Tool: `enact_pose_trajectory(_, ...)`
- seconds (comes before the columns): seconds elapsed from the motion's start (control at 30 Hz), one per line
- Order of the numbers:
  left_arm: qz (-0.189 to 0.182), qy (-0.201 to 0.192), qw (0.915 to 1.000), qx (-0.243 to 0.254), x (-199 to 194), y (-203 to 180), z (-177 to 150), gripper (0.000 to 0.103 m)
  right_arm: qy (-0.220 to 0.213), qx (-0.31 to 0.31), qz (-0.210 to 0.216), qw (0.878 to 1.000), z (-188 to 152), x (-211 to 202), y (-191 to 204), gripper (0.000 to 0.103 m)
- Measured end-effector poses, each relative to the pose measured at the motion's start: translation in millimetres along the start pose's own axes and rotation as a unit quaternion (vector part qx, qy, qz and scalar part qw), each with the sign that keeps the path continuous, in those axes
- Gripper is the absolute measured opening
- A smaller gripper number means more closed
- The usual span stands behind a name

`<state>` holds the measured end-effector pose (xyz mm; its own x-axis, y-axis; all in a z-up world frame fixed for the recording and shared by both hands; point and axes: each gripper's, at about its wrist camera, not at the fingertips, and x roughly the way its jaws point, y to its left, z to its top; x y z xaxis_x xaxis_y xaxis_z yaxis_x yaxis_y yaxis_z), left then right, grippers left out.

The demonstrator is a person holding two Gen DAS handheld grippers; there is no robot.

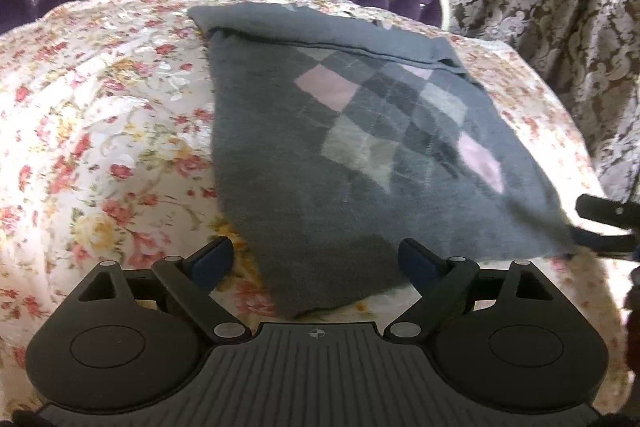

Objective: Fold small clothes
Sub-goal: 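Press the folded sweater flat with the right tool, then grasp the sweater hem with the left tool while the right tool grasps beside it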

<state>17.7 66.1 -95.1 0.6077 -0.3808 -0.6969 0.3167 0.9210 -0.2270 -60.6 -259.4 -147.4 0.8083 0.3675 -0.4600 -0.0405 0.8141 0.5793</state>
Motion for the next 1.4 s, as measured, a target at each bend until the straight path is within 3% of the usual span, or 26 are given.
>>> enact_pose_trajectory(0.3,-0.001,-0.002,0.9999,-0.014,7,-5,3,0.089,0.003,0.012,0.033,0.999,-1,3,-3,0.103)
enact_pose_trajectory(0.67,-0.033,-0.010,0.9991,-0.026,15,-2,9,0.089,-0.010,0.034,0.075,0.997,-2,12,-9,0.103)
enact_pose_trajectory(0.93,-0.041,-0.015,0.9984,-0.035,17,-2,11,0.087,-0.011,0.031,0.083,0.996,1,17,-7,0.103)
enact_pose_trajectory(1.13,-0.052,-0.017,0.9955,-0.077,1,10,2,0.059,-0.004,0.024,0.084,0.996,1,16,-6,0.103)
enact_pose_trajectory(1.27,-0.058,-0.027,0.9918,-0.111,1,23,1,0.045,0.000,0.022,0.083,0.996,0,15,-6,0.103)
enact_pose_trajectory(1.4,-0.058,-0.031,0.9901,-0.124,8,28,4,0.022,-0.002,0.017,0.078,0.997,2,19,-3,0.103)
